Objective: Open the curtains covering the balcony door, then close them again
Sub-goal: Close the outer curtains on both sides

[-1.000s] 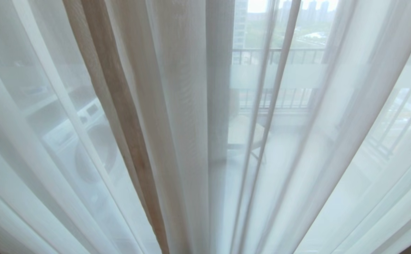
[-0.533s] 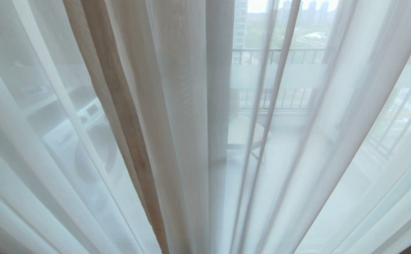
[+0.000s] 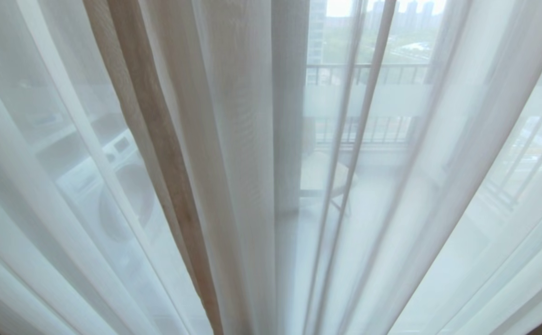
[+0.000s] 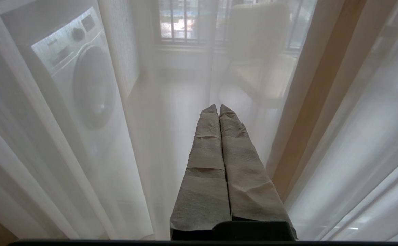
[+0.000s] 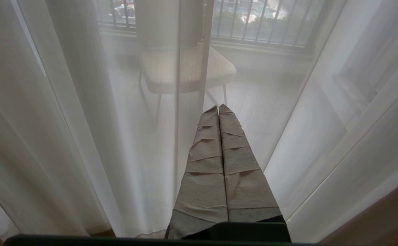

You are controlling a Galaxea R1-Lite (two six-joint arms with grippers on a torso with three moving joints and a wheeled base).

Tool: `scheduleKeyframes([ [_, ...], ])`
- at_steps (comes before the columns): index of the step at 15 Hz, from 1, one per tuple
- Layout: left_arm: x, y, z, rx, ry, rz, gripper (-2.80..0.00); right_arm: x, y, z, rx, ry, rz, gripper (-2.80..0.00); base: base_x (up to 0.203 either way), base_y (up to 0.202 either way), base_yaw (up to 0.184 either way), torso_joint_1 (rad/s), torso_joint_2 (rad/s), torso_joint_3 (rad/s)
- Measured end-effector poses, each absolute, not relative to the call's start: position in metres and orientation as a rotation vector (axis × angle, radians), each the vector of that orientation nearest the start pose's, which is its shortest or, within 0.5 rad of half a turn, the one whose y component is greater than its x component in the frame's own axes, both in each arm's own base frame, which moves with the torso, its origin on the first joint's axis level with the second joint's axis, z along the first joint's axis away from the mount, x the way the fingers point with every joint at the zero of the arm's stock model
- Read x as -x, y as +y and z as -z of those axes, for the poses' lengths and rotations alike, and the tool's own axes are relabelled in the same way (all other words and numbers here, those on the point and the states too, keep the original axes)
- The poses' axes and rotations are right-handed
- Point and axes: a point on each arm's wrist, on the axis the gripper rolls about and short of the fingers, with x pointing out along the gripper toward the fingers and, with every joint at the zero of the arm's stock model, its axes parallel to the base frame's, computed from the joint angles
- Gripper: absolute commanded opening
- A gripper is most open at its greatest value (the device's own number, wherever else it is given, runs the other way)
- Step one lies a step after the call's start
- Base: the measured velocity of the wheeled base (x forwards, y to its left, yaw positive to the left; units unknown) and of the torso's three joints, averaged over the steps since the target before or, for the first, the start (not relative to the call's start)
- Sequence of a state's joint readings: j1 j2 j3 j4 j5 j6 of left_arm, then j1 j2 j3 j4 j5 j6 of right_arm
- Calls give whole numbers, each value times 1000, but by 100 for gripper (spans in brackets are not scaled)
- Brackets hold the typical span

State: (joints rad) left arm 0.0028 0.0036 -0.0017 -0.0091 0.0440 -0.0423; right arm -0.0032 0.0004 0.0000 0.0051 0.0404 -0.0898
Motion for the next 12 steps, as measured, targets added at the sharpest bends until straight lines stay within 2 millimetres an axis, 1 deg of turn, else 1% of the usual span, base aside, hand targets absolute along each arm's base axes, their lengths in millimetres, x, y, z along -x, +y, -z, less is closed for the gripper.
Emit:
scheduleKeyframes([
  [4, 23, 1, -77, -8, -3, -29, -280, 23, 1, -75, 90, 3, -37, -280, 0, 0, 0, 0, 0, 0],
  [12, 23, 1, -77, 0, -3, -29, -280, 23, 1, -75, 90, 3, -37, -280, 0, 0, 0, 0, 0, 0],
])
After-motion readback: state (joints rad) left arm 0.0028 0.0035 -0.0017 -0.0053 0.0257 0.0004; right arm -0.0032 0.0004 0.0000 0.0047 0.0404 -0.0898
